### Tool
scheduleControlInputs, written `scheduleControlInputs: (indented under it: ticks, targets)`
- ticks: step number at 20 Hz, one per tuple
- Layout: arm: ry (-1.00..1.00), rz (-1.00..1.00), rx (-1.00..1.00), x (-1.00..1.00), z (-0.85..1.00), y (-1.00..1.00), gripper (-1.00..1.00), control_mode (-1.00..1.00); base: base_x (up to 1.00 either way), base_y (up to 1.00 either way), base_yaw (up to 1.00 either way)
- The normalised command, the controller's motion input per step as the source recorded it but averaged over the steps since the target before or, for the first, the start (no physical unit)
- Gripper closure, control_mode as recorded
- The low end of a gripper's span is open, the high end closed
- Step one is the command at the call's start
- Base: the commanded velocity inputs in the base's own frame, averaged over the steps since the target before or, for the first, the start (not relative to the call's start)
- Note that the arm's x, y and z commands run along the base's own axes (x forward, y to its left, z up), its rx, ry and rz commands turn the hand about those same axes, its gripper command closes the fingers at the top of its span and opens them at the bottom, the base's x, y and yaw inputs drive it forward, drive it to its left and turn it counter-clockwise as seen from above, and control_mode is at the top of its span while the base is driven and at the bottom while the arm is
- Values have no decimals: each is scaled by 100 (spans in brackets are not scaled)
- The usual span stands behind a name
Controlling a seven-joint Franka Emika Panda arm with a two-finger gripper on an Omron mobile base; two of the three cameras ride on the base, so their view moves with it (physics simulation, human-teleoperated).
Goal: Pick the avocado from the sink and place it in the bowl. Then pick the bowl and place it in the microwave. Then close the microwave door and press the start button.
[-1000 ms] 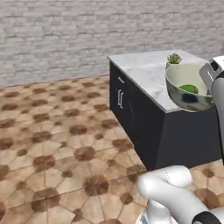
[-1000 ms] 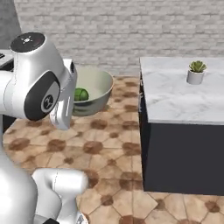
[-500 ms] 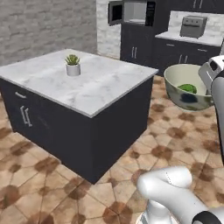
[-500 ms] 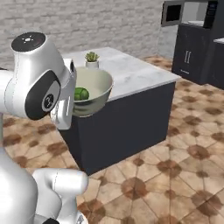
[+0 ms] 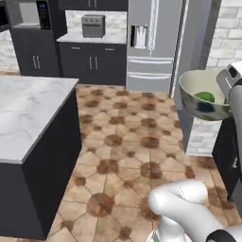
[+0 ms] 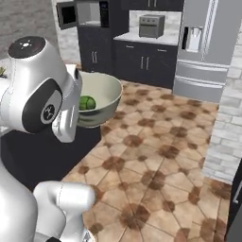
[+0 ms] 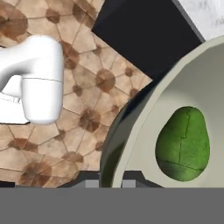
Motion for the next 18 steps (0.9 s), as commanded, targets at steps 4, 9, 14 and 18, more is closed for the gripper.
scheduleControlInputs:
  ticks: [4, 9, 14, 18]
  targets:
    - [0, 0, 0, 0, 0, 0, 100, 100, 99, 2, -50]
    - [0, 0, 0, 0, 0, 0, 100, 100, 100, 39, -23]
    - [0, 0, 0, 0, 0, 0, 100, 100, 100, 56, -4]
    - [0, 0, 0, 0, 0, 0, 100, 100, 100, 62, 0]
